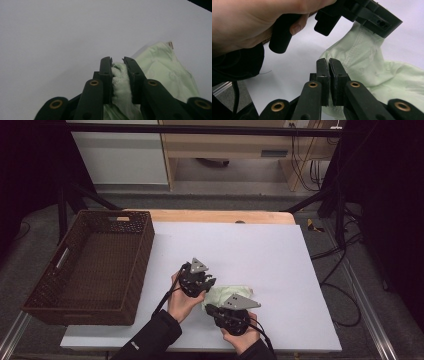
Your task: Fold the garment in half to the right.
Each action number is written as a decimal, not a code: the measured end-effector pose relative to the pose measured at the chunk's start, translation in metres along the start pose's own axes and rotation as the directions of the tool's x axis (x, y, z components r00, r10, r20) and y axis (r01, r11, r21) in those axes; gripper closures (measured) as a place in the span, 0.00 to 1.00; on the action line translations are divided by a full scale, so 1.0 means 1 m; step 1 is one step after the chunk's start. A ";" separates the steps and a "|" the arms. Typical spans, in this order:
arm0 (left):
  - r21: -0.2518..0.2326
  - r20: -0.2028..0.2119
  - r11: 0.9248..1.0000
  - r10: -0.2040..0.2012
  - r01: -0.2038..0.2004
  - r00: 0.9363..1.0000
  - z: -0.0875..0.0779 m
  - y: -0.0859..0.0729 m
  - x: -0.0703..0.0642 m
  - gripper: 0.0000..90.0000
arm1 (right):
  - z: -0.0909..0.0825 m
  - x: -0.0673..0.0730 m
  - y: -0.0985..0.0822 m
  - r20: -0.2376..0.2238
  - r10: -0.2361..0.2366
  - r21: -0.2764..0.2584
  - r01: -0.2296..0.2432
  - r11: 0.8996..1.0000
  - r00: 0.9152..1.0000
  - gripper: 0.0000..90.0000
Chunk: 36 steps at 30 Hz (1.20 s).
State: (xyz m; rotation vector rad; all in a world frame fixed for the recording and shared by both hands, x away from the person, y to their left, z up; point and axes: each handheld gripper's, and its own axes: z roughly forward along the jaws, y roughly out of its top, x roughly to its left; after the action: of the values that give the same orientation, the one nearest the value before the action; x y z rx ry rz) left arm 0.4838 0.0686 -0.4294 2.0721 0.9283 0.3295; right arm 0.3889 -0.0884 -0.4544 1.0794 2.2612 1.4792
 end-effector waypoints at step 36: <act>0.099 0.016 0.991 0.090 -0.091 0.996 0.044 0.028 -0.042 0.85 | -0.038 -0.028 -0.022 0.068 0.118 -0.084 -0.112 0.990 0.991 0.97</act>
State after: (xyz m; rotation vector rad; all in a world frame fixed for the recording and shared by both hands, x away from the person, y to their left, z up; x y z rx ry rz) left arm 0.4908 0.0024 -0.4316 2.2102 0.8611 0.3244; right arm 0.3771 -0.1386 -0.4615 1.2379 2.1043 1.5330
